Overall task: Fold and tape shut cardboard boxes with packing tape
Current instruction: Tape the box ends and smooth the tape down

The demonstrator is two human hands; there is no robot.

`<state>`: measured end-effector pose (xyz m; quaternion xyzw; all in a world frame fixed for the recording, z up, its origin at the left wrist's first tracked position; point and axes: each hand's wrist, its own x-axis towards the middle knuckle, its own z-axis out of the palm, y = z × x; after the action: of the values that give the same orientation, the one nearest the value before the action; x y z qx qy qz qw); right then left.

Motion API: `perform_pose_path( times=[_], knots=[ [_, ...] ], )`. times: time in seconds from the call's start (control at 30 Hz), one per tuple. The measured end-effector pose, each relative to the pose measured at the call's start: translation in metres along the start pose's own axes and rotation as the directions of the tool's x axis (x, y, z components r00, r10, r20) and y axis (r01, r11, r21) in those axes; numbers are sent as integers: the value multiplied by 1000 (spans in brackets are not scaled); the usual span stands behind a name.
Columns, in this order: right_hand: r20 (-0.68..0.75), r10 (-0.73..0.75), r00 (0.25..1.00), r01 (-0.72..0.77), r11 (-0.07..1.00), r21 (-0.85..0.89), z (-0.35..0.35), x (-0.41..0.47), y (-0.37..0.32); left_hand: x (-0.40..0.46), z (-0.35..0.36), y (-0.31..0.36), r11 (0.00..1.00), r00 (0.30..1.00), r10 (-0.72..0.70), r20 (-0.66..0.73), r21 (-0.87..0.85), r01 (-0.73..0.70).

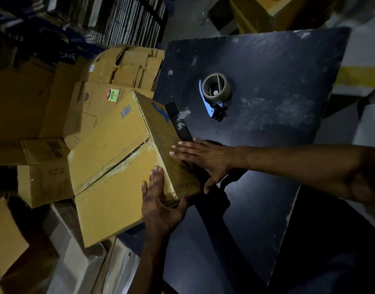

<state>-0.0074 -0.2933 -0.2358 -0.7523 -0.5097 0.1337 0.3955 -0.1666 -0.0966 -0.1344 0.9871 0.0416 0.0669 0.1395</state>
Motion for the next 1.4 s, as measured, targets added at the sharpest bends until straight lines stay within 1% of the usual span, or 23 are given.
perform_pose_path(
  times=[0.07,0.1,0.2,0.27,0.33,0.4,0.47,0.53,0.57,0.6,0.67,0.7,0.73,0.83,0.9,0.97,1.07,1.17,1.3,1.37,1.4],
  knots=[
    [70,56,996,-62,994,95,4,-4,-1,-2,3,0,998,998,-57,11,-30,57],
    [70,115,991,-125,979,159,11,-11,-6,-2,4,2,995,995,-98,9,-36,98],
    [46,275,960,-275,907,320,34,-17,-13,1,4,13,974,978,-206,22,-88,208],
    [21,368,930,-352,869,348,48,-13,-14,5,4,13,956,962,-271,-12,-119,268],
    [-20,418,908,-380,844,380,60,-9,-16,6,8,10,947,952,-304,-32,-122,299],
    [-48,450,892,-397,829,393,69,-6,-20,4,13,9,955,960,-277,-38,-125,270],
    [-42,481,875,-429,814,392,74,-3,-21,1,13,2,954,967,-250,-45,-182,238],
    [-21,506,862,-455,793,405,71,-2,-21,2,3,-5,912,959,-280,46,-299,281],
    [-25,502,864,-449,793,413,69,-3,-20,2,-3,-9,914,964,-242,108,-309,264],
    [-31,493,870,-433,791,433,68,-4,-18,2,-9,-12,941,974,-160,158,-274,199],
    [-38,473,880,-404,789,463,68,-7,-17,-3,-12,-23,994,971,50,235,-104,-26],
    [-33,479,877,-411,784,465,68,-8,-18,-5,-10,-27,994,960,107,258,-23,-104],
    [-25,490,871,-426,779,460,68,-7,-19,-7,-5,-30,990,958,118,260,42,-134],
    [-22,494,869,-445,801,401,69,-1,-19,-8,9,-32,973,971,97,217,186,-139],
    [-38,486,873,-432,809,399,70,-1,-17,-11,10,-33,960,971,123,205,223,-168],
    [-36,480,877,-424,805,415,68,-3,-17,-13,9,-32,957,967,149,206,217,-193],
    [-13,486,874,-441,804,400,62,-3,-22,-11,8,-26,952,971,148,185,238,-191],
    [14,484,875,-460,822,335,63,3,-25,-11,9,-20,956,979,153,135,231,-181],
    [42,473,880,-461,829,316,69,3,-22,-13,13,-13,970,988,149,45,185,-155],
    [26,456,889,-437,834,337,69,3,-24,-15,13,-15,975,989,136,56,169,-143],
    [-15,440,898,-408,844,347,67,4,-26,-17,11,-14,977,987,142,75,152,-152]
  ],
)
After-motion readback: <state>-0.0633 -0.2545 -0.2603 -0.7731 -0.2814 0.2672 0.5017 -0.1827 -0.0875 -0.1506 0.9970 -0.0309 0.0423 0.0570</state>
